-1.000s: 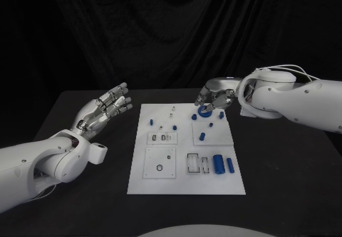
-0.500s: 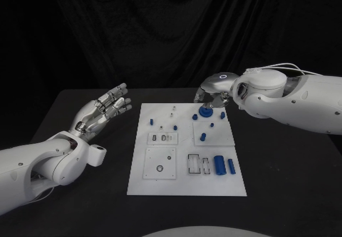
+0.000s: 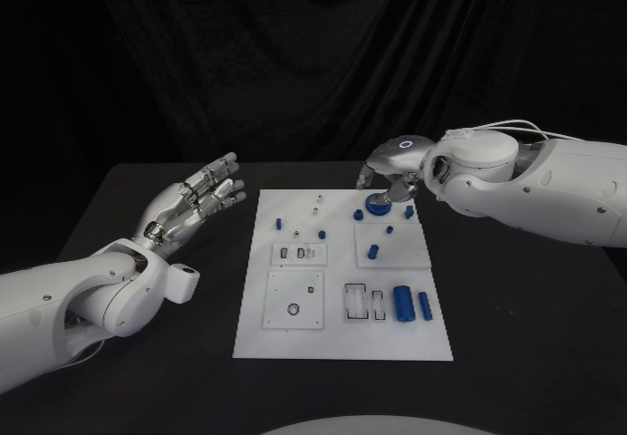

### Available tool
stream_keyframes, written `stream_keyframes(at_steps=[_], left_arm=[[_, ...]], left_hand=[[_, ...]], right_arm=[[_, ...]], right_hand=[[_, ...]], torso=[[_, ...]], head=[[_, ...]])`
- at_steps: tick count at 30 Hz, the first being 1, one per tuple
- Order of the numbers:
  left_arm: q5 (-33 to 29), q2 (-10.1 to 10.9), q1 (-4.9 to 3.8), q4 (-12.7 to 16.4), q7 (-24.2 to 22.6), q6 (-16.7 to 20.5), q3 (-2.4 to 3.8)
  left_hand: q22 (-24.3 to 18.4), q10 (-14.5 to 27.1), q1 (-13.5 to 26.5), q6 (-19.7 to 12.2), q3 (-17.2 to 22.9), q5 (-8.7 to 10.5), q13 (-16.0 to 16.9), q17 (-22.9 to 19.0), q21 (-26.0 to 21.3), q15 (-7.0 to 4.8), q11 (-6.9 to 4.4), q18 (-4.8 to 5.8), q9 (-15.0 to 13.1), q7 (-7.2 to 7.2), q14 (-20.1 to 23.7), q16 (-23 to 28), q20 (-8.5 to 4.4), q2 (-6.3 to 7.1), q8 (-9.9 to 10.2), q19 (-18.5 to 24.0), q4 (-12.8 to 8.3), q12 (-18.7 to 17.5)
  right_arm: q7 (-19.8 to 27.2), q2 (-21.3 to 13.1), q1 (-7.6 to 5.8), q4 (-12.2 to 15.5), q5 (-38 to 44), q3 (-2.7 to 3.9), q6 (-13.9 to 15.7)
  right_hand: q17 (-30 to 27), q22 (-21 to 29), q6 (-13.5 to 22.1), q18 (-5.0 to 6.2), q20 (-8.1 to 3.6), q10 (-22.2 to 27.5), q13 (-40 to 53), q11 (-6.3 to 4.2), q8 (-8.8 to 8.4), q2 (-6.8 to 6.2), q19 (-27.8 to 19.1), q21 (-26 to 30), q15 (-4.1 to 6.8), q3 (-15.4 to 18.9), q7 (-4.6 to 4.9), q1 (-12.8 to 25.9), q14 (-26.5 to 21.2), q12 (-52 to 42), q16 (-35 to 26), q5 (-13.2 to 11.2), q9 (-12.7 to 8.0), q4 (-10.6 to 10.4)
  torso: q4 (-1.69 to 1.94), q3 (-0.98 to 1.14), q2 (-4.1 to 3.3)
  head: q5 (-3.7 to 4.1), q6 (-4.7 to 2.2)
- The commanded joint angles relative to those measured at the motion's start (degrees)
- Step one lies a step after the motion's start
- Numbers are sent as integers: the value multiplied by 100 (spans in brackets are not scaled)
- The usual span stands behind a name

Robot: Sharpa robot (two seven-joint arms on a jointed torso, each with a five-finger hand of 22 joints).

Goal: Assemble the parts on the task board

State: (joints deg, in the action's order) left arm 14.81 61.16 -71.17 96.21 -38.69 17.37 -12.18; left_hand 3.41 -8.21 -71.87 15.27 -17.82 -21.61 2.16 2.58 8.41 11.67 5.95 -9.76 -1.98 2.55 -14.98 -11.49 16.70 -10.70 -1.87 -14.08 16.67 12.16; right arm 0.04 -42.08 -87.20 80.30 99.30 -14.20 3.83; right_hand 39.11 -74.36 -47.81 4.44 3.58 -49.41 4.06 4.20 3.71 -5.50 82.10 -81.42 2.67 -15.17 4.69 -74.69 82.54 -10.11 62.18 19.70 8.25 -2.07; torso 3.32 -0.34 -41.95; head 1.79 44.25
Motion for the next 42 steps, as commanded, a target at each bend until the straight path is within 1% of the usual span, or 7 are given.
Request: stream_keyframes(at_steps=[1,5,9,12,14,25,42], left_arm=[[38,-28,-17,-22,-790,-98,5],[38,-77,-17,-67,-792,-133,5],[38,-110,-17,-98,-795,-159,5],[38,-128,-17,-115,-799,-170,5],[38,-140,-17,-127,-800,-176,5],[38,-178,-17,-162,-800,-226,5],[38,-168,-16,-152,-790,-290,5]], left_hand=[[1,5,-66,10,42,-33,0,5,37,21,31,93,-2,-23,-9,-40,16,-6,-14,-40,-5,-33],[1,6,-82,23,47,-44,0,6,42,28,38,101,-3,-36,-14,-44,16,-11,-15,-48,-5,-36],[1,6,-92,27,49,-53,0,7,44,33,42,106,-4,-44,-21,-50,16,-13,-16,-53,-4,-38],[1,4,-100,27,51,-59,1,10,47,37,45,109,-4,-48,-40,-65,15,-14,-16,-58,-4,-37],[1,4,-100,27,51,-59,1,10,47,37,45,109,-4,-48,-40,-65,15,-14,-16,-58,-4,-37],[-2,6,-130,20,58,-92,0,13,51,48,56,124,-3,-59,-63,-83,15,-25,-14,-68,-3,-45],[-5,5,-156,33,65,-129,0,11,51,54,63,138,-4,-70,-64,-86,15,-36,-15,-70,-2,-49]], right_arm=[[178,41,52,-89,98,3,141],[259,103,127,-222,98,3,201],[279,166,185,-320,98,3,111],[284,224,231,-389,98,3,71],[288,265,258,-433,98,3,69],[335,469,372,-681,99,4,117],[392,708,489,-986,99,4,133]], right_hand=[[-32,25,63,-71,30,11,-16,30,-13,-25,-32,48,-41,-16,134,6,-23,47,-43,17,-61,-33],[-58,94,-204,-50,27,-152,7,-22,94,-18,-84,111,-24,-77,171,-45,-66,37,-80,227,-14,-29],[-106,173,-59,-30,19,-103,11,-28,8,-60,-142,176,-20,-69,181,-13,-117,74,-123,170,-44,-51],[-116,202,117,-20,29,24,19,-28,13,-53,-179,226,-31,-2,129,3,-167,141,-138,-369,-84,-97],[-96,189,112,-22,30,46,21,-21,20,-43,-174,224,-32,11,152,-12,-166,151,-126,-475,-83,-102],[16,119,-38,-33,35,-129,64,-4,72,22,-139,202,-38,-28,107,-138,-140,65,-53,-242,-39,-68],[84,45,-230,-41,51,-393,43,28,68,17,-116,194,-55,-288,-251,-217,-130,106,-22,226,-10,-23]], torso=[[-6,-2,2],[9,2,-2],[5,0,-3],[0,-3,-8],[0,-2,-6],[-10,-2,-3],[-5,-4,-9]], head=[[0,10],[-11,15],[-21,8],[-26,2],[-26,10],[-49,25],[-54,53]])
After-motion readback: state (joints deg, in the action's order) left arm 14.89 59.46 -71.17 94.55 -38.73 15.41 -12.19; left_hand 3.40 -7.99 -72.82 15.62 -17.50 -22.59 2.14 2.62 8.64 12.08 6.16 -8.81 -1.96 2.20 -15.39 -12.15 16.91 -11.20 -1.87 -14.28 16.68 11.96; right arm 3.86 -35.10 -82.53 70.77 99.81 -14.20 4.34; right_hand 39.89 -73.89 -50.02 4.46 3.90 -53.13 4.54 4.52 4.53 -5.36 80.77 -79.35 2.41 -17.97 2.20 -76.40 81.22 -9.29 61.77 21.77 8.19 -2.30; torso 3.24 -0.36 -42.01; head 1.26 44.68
